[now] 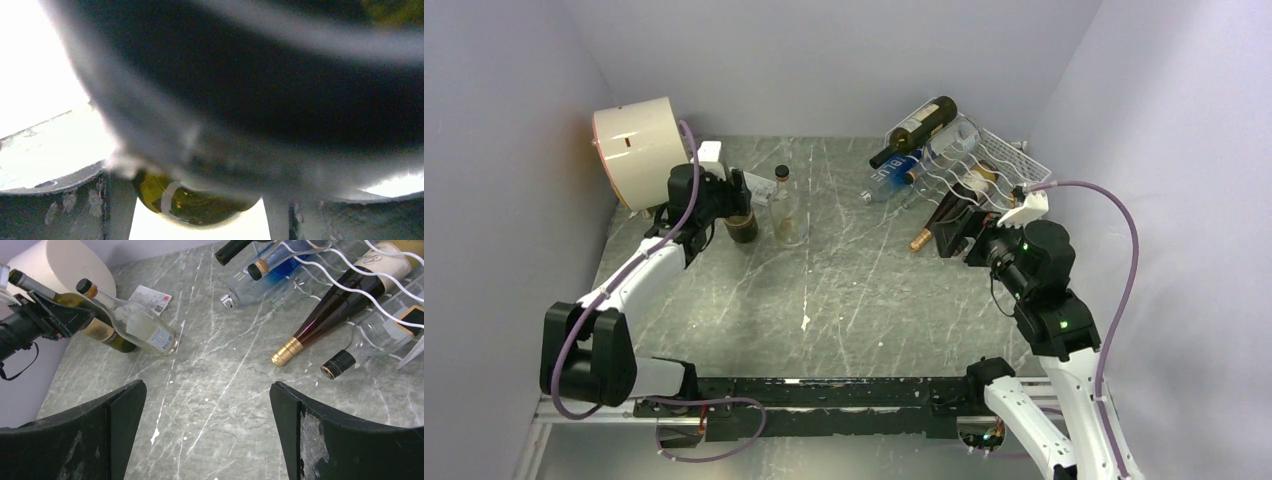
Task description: Take the wine bottle off the wine rack
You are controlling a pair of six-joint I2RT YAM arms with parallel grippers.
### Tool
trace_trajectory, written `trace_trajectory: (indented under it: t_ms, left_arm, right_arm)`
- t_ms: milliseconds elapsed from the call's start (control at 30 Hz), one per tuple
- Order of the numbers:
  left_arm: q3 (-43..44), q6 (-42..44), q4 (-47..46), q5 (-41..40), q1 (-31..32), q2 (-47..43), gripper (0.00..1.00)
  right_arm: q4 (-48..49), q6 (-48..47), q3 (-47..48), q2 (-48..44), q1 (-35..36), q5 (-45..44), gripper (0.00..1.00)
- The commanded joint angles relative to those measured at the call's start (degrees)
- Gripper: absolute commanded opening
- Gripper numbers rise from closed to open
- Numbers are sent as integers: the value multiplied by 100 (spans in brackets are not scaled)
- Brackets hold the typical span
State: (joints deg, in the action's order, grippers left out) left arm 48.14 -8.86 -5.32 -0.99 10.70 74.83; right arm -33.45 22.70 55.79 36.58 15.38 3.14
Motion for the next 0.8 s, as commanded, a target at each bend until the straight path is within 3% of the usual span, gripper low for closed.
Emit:
trace_trajectory:
  t_ms: [0,200,367,433,500,600,767]
  left_arm:
    - [445,111,-749,670,-135,205,7]
    - [479,-34,-969,1396,-288,663,11]
    - [675,-125,-525,1343,-296,835,44]
    - [677,-51,-489,1331,-301,773,71]
    - [679,-16,-422,1241,-297,679,85]
    - [675,62,-304,1114,-296,524,93]
    - [625,141,-160,980,-296,120,95]
  right_arm:
    - [136,-33,-35,154,1,63,100]
    - [228,36,-40,225,1,96,100]
    - [255,86,-106,224,1,118,100]
    - [259,87,-133,239,1,126,100]
    - [245,97,-134,275,1,125,100]
    - [251,96,-113,339,2,174,100]
    - [264,155,-115,403,4,247,100]
